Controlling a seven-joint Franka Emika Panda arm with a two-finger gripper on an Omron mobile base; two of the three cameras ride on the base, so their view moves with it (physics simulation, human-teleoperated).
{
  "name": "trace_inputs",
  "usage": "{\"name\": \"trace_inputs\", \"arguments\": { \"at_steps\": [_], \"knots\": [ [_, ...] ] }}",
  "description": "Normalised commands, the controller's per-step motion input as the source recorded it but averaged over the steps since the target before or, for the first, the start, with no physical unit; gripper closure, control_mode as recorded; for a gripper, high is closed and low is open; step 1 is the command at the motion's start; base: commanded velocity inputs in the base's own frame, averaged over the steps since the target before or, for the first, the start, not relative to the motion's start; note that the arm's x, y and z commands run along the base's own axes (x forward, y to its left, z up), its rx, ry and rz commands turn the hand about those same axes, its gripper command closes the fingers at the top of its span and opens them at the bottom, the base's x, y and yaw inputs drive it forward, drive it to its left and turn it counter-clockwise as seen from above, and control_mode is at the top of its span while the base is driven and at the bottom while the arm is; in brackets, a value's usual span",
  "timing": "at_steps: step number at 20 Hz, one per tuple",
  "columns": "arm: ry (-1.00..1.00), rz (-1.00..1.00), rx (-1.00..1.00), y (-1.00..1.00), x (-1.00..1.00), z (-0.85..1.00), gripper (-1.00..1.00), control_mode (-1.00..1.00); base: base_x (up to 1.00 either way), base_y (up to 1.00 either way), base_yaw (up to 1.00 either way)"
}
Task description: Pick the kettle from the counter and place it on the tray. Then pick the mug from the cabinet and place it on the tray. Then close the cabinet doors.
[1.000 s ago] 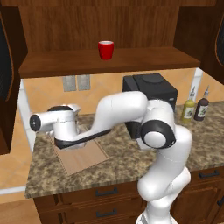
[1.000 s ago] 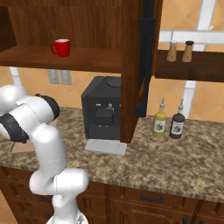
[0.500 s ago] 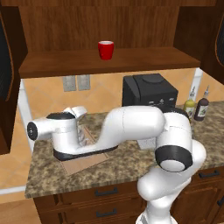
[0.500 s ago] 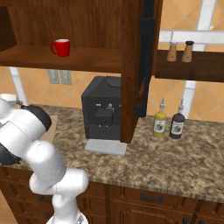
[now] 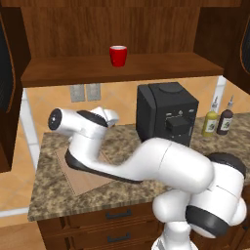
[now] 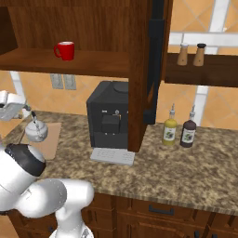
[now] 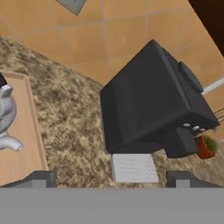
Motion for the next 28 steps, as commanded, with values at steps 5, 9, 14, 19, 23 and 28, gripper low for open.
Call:
{"name": "trace_inputs", "arguments": {
  "at_steps": [5,9,14,19,23,28],
  "knots": [
    [0.0,0.01,0.3,-0.44,-0.14,0.16,-1.0,-1.0,0.0,0.0,0.0],
    [0.0,-0.09,0.05,-0.27,-0.28,0.33,-1.0,-1.0,0.0,0.0,0.0],
    [0.0,-0.11,0.05,-0.32,-0.23,0.62,-1.0,-1.0,0.0,0.0,0.0],
    [0.0,-0.11,0.02,-0.11,-0.02,0.7,-1.0,-1.0,0.0,0.0,0.0],
    [0.01,-0.02,0.01,-0.07,0.1,0.11,-1.0,-1.0,0.0,0.0,0.0],
    [0.0,-0.02,0.01,0.03,0.05,0.13,-1.0,-1.0,0.0,0.0,0.0]
  ]
}}
